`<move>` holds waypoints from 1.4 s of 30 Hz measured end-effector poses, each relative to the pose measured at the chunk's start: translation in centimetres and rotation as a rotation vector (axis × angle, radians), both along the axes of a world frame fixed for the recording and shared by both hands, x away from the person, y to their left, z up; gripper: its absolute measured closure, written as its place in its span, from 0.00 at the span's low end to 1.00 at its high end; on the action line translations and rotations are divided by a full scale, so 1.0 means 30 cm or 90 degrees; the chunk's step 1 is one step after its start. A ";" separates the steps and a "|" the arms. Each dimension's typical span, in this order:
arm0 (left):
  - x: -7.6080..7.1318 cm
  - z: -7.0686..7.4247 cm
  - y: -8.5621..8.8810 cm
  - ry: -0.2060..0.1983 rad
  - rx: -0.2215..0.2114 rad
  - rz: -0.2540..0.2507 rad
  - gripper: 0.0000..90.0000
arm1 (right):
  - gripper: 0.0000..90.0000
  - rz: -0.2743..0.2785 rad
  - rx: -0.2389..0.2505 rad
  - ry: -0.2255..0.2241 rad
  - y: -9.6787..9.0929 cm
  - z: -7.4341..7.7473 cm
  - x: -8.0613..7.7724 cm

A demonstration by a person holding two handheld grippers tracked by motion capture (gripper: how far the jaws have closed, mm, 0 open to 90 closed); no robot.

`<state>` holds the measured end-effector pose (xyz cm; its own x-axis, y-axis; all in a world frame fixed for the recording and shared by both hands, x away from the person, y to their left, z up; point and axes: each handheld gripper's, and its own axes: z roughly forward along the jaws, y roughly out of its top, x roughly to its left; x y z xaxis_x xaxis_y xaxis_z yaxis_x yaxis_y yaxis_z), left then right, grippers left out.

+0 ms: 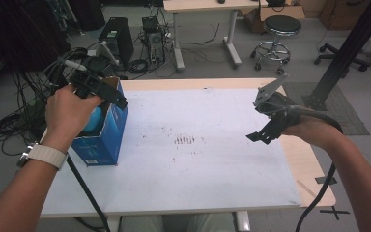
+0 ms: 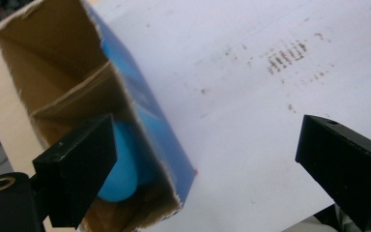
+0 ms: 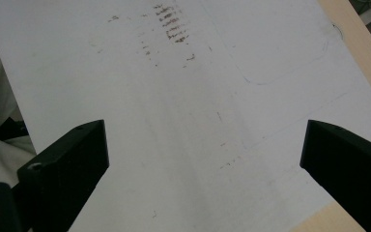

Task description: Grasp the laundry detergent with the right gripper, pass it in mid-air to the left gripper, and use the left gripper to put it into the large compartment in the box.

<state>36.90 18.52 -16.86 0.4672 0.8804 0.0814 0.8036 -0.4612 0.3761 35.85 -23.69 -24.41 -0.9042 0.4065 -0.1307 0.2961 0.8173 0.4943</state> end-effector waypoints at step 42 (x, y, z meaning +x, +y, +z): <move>0.142 -0.044 -0.311 0.040 0.054 -0.325 0.07 | 0.03 0.009 -0.016 0.034 0.035 0.009 -0.003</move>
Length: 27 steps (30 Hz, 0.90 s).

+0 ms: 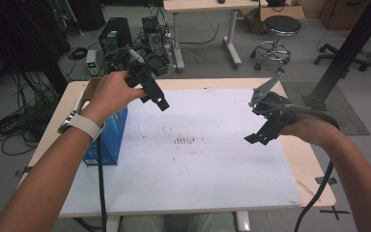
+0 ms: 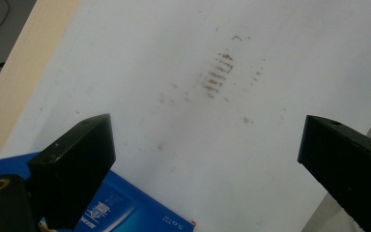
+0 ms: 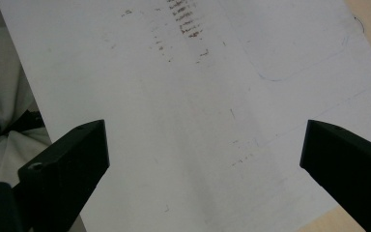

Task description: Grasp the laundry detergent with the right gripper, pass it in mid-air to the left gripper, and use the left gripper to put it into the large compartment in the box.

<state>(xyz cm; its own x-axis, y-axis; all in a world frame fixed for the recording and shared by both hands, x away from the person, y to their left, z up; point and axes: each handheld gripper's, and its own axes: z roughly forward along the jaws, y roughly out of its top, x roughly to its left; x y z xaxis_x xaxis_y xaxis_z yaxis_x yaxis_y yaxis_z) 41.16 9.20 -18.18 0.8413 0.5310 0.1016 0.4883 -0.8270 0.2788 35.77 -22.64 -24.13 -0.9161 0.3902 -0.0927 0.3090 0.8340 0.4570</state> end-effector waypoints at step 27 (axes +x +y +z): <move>0.016 -0.047 -0.069 0.015 0.001 -0.101 0.07 | 0.04 0.013 -0.014 0.005 0.015 0.000 -0.003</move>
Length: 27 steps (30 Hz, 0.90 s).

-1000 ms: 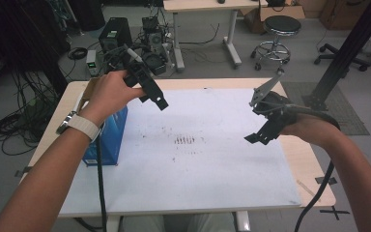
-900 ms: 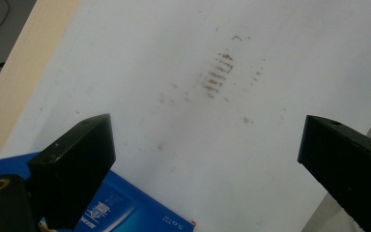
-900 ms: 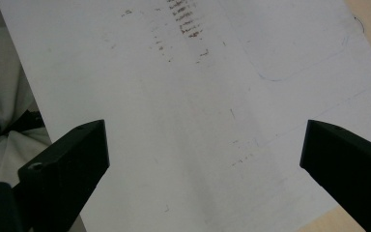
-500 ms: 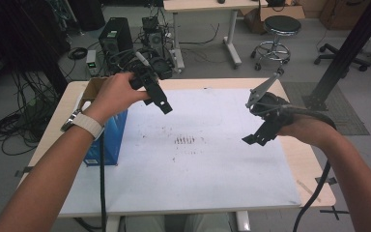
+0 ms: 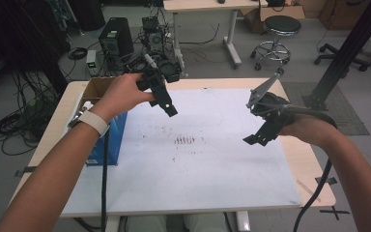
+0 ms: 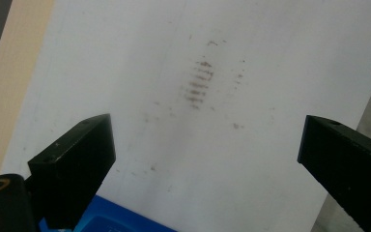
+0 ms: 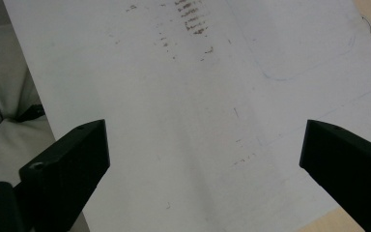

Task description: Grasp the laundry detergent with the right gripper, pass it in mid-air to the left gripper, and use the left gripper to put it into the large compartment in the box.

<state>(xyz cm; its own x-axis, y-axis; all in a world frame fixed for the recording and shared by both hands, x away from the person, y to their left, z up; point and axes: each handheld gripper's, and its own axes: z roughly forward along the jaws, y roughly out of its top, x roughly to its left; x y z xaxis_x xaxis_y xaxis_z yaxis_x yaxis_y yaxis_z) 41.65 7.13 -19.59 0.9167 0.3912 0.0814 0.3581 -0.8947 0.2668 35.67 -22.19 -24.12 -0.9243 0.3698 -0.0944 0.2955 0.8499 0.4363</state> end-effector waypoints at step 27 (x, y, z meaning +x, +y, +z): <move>-0.018 0.001 -0.008 0.002 0.008 -0.014 0.08 | 0.04 -0.003 -0.003 -0.001 -0.004 -0.001 -0.010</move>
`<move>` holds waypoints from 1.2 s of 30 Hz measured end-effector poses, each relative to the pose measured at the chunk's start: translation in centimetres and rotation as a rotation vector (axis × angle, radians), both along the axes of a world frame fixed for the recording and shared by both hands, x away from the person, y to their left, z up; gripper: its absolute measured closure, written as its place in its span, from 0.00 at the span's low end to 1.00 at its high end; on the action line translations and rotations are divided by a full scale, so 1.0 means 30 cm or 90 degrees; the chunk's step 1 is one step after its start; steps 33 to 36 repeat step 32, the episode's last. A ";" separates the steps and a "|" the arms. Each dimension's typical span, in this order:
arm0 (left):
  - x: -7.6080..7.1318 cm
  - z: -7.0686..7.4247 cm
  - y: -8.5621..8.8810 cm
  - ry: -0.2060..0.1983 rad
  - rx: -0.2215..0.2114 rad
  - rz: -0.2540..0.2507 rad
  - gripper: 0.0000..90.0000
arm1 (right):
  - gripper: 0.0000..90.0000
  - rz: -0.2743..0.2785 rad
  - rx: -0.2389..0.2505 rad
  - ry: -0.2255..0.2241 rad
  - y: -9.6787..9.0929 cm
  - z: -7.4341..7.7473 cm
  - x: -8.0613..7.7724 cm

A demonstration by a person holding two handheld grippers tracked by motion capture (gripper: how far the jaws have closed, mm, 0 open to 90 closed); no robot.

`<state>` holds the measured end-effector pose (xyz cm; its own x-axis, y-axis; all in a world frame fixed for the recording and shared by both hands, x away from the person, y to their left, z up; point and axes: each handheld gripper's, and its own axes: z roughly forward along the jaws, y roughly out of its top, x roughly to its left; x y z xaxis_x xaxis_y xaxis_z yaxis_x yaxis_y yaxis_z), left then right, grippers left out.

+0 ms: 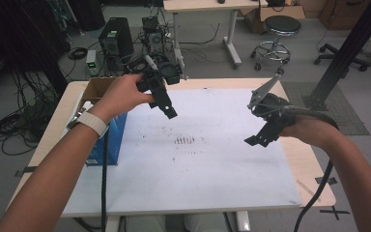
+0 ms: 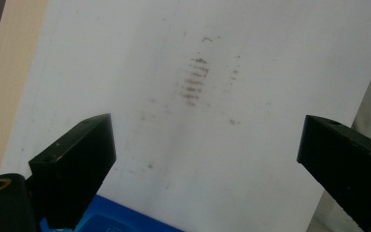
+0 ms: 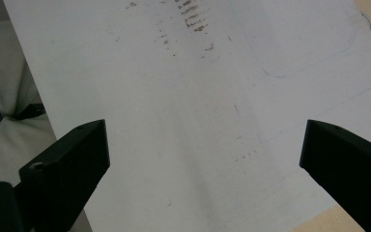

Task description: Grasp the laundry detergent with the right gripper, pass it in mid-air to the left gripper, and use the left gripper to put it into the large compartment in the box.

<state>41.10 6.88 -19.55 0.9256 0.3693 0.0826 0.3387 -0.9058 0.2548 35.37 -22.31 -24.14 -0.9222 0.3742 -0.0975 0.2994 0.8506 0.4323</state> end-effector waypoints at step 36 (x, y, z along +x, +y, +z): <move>-0.011 0.009 0.006 -0.003 0.001 0.003 0.08 | 0.04 0.002 0.005 -0.001 0.003 -0.004 -0.010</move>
